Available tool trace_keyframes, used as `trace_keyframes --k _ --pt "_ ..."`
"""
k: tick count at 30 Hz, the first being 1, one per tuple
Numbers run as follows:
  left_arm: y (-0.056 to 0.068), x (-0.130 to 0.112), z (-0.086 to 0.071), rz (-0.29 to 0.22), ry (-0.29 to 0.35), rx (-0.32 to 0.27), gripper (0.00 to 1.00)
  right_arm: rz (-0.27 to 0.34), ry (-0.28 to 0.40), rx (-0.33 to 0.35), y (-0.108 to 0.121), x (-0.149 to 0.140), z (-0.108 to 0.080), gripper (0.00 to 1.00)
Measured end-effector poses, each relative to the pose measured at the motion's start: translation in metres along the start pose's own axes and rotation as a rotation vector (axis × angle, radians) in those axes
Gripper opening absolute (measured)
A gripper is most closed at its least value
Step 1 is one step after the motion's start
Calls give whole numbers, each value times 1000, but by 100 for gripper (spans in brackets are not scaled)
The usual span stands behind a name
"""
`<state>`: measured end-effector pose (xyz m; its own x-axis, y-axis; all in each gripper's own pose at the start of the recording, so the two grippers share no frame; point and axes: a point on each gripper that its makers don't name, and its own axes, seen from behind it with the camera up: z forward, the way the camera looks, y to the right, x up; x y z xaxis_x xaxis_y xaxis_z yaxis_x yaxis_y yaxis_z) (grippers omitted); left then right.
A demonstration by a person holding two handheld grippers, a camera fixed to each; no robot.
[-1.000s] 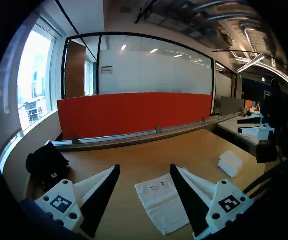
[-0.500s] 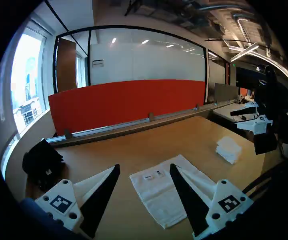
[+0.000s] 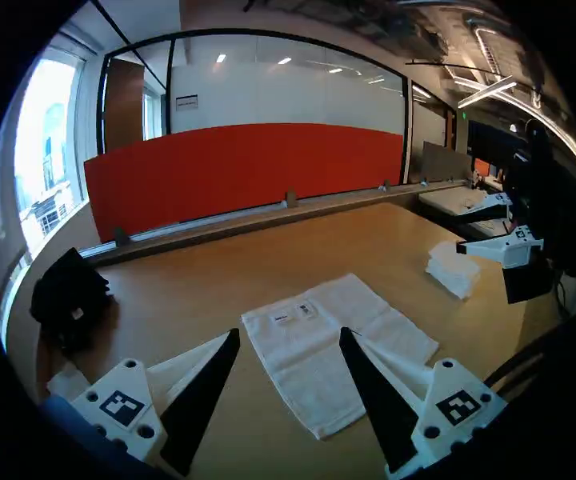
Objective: Fold towel
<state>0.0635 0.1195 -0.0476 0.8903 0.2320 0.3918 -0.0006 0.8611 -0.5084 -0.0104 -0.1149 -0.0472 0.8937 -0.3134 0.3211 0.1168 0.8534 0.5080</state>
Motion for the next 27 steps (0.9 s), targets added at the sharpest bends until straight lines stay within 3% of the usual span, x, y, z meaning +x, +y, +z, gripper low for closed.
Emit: trace_keyframes --k 27 --pt "26 -124 41 31 -225 -58 92 50 -214 77 -37 -128 32 100"
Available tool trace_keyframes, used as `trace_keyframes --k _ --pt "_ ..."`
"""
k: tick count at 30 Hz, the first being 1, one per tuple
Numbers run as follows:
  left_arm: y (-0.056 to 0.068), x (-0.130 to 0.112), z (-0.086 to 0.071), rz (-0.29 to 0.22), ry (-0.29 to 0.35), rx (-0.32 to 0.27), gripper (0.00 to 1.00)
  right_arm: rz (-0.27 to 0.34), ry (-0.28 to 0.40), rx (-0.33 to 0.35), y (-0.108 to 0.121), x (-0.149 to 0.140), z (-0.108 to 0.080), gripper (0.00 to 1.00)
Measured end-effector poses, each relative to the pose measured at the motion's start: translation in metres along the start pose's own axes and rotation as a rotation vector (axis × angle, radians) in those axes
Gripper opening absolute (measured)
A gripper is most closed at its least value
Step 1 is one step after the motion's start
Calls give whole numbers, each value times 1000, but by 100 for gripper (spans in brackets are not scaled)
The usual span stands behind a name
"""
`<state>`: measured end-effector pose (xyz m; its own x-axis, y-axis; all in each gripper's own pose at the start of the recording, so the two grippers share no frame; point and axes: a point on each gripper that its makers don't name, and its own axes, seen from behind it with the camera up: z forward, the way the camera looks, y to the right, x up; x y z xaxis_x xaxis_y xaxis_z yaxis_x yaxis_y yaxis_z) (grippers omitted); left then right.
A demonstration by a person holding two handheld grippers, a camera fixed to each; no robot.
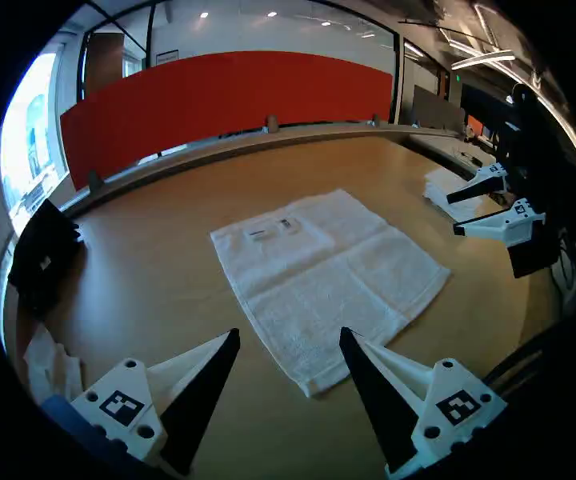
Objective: Fold towel
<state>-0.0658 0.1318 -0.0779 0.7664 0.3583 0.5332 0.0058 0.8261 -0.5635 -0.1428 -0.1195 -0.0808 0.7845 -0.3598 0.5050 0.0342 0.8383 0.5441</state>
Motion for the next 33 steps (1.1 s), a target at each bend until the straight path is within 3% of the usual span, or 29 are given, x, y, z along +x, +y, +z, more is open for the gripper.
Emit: trace_keyframes --k 8,14,23,33 --pt "11 -35 13 12 -91 -36 93 -6 -65 29 -11 -33 11 100" --pt "13 -55 20 40 -150 -32 93 -18 -111 47 -16 -55 13 100" --pt "16 -72 28 70 -219 -22 92 -32 -159 65 -16 -75 15 90" --pt "24 -80 28 34 -255 -35 71 -19 -171 71 -15 -81 17 67"
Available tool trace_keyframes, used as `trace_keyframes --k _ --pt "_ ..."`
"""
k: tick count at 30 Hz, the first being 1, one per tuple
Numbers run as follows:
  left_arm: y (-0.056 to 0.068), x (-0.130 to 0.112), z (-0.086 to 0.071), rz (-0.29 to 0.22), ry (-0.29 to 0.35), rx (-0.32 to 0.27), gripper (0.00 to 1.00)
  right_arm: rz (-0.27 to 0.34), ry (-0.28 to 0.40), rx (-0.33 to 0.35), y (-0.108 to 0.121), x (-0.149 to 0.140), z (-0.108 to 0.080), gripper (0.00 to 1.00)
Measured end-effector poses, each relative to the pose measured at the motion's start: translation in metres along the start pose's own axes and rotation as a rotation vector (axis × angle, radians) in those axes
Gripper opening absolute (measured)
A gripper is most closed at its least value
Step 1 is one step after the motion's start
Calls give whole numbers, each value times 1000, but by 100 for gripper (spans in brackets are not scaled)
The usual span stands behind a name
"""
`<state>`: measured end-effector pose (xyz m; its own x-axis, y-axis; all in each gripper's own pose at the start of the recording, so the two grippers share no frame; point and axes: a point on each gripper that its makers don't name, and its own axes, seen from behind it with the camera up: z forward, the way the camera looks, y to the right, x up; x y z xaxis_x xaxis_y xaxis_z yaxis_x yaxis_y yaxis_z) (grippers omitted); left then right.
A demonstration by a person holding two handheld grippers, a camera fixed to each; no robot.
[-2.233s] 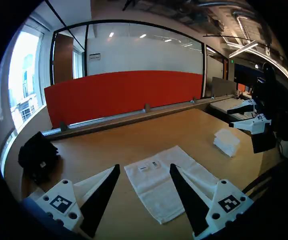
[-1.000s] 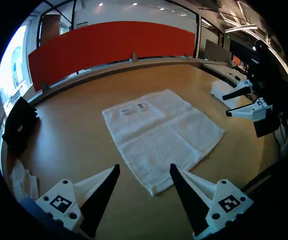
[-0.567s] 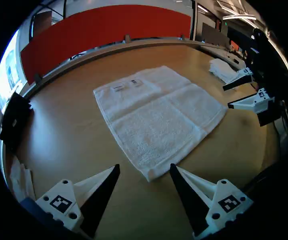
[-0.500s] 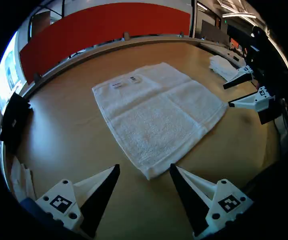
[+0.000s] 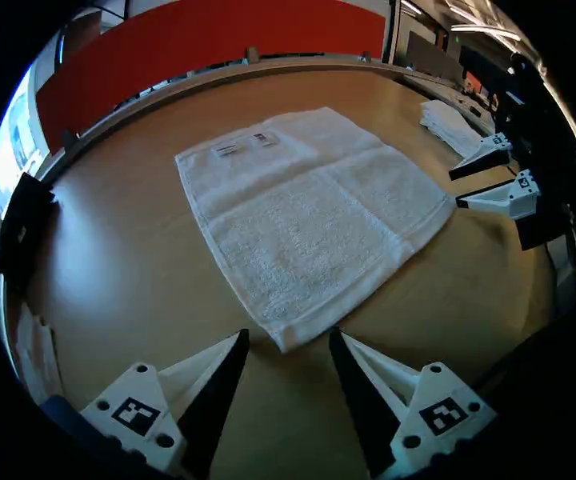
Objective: Fold towel
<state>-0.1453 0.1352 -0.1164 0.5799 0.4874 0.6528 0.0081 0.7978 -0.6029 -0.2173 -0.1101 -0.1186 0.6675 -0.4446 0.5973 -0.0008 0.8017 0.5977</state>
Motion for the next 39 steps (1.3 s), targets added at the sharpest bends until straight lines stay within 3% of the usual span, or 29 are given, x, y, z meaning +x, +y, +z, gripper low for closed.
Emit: trace_keyframes --k 6,18,24,27,35,39 --pt "0 0 0 10 -10 8 52 -4 -12 -1 2 -2 0 59" --pt "0 0 1 11 -20 10 51 -3 -35 12 -3 -10 1 52" --pt "-1 0 1 11 -26 14 37 3 -48 16 -3 -15 2 46" --pt "1 0 1 16 -27 15 36 2 -49 21 -4 -15 3 46" --pt "1 -1 1 19 -31 9 35 3 -49 33 -7 -14 5 24" --pt "1 -1 2 20 -33 9 30 9 -52 31 -7 -13 5 18"
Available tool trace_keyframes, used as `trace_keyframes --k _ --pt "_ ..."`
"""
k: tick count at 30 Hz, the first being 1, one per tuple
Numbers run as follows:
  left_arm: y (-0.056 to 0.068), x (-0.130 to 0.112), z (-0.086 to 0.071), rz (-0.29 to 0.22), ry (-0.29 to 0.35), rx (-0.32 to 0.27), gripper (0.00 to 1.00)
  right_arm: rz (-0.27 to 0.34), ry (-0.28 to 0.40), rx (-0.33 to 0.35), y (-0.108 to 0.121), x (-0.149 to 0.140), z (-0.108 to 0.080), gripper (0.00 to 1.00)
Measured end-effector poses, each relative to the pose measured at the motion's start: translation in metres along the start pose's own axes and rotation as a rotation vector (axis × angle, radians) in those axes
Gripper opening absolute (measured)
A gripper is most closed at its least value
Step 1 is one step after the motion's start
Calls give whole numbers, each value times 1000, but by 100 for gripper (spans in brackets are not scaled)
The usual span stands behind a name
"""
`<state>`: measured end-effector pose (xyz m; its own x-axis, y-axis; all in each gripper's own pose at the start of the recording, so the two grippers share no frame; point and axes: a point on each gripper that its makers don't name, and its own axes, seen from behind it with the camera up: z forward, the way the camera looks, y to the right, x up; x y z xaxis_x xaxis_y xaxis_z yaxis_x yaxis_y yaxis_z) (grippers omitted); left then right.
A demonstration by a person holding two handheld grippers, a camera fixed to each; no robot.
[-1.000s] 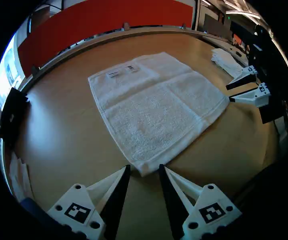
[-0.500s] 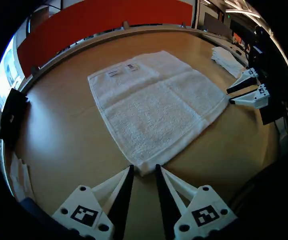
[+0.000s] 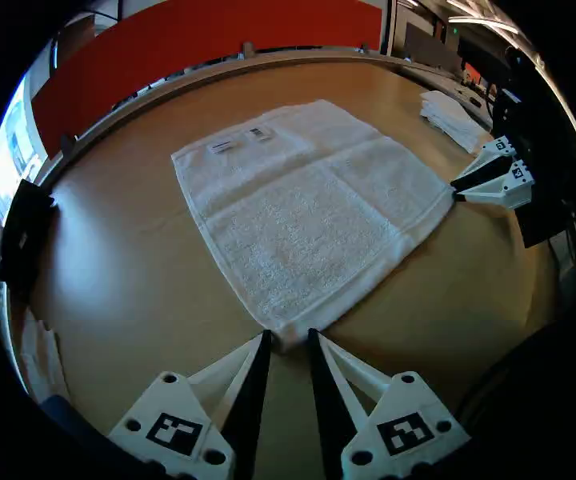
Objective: Fold towel
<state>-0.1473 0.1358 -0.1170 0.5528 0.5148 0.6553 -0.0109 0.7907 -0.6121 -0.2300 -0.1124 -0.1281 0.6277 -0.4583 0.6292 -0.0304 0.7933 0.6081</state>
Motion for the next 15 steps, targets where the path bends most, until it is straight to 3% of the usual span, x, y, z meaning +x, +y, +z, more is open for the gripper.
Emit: trace_keyframes --k 15 --pt "-2 2 -4 -38 6 -2 9 19 10 -10 -1 5 -6 14"
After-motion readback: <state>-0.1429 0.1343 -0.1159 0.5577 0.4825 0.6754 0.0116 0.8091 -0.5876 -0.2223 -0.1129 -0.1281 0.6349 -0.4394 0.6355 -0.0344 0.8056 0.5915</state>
